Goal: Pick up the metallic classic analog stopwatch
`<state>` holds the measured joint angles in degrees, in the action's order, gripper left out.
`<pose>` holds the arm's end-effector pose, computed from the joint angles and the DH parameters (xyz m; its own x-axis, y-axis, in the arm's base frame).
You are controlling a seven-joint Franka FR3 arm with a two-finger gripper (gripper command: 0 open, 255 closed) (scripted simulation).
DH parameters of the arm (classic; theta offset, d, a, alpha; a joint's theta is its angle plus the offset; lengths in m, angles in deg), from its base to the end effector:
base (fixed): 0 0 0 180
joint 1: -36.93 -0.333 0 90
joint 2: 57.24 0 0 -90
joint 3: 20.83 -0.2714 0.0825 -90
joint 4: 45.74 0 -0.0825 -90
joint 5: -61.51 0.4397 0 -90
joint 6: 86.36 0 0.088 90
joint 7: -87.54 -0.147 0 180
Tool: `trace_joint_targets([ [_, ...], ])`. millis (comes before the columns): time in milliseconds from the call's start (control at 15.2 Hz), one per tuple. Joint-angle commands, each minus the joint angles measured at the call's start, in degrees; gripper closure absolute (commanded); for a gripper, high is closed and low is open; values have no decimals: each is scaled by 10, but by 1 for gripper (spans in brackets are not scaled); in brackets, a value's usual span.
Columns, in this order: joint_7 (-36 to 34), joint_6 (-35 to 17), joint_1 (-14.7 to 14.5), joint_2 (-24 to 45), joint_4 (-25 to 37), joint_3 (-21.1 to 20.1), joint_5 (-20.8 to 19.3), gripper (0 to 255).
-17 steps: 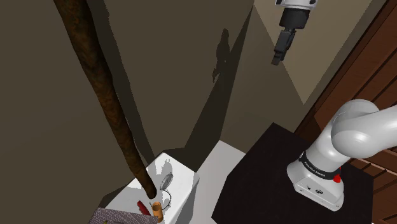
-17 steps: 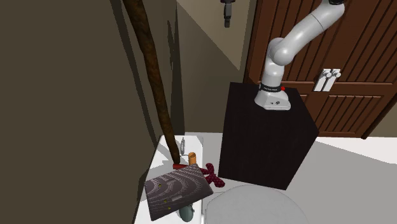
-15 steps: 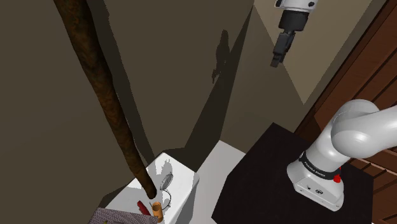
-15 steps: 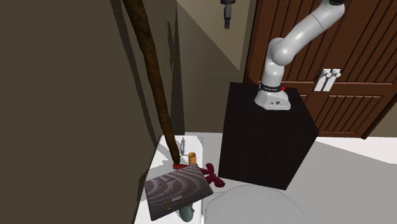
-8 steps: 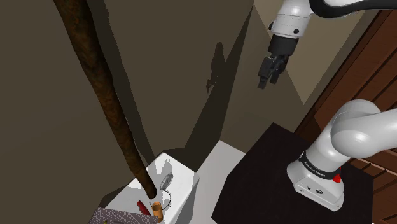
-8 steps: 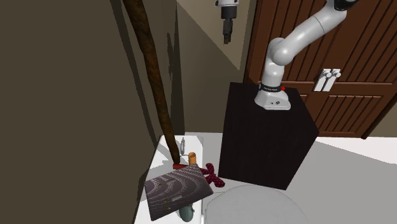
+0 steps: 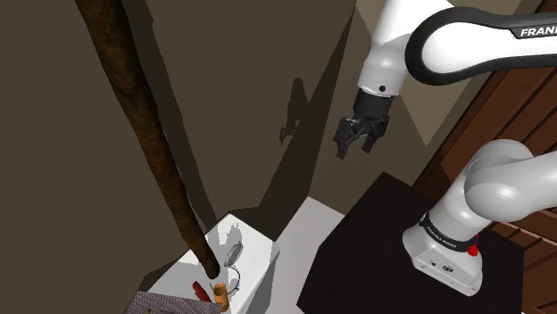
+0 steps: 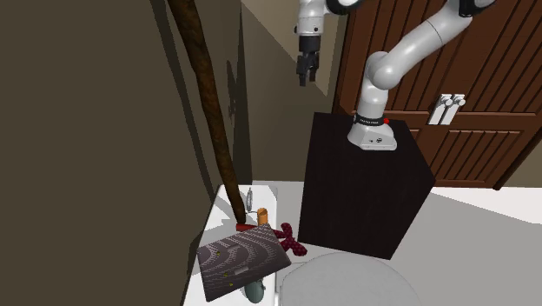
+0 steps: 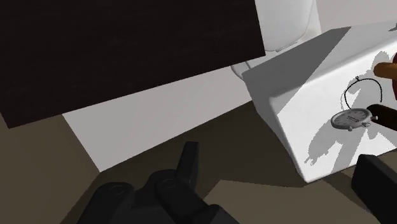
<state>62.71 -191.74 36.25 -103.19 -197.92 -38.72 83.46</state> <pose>0.3738 0.1453 0.3763 0.9491 -0.3016 -0.0913 -0.3109 -0.9435 -0.1149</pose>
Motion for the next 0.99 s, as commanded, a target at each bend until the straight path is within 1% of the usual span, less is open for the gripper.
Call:
trace_joint_targets([
  [0,-49,-36,-2,19,-9,-35,27,0],
  [264,-136,-115,0,75,-17,-106,73,0],
  [528,-226,-202,16,155,-8,-179,102,0],
  [726,-299,-271,40,229,10,-238,103,0],
  [858,-356,-318,64,285,25,-279,87,0],
  [924,-389,-343,79,316,34,-300,71,0],
])
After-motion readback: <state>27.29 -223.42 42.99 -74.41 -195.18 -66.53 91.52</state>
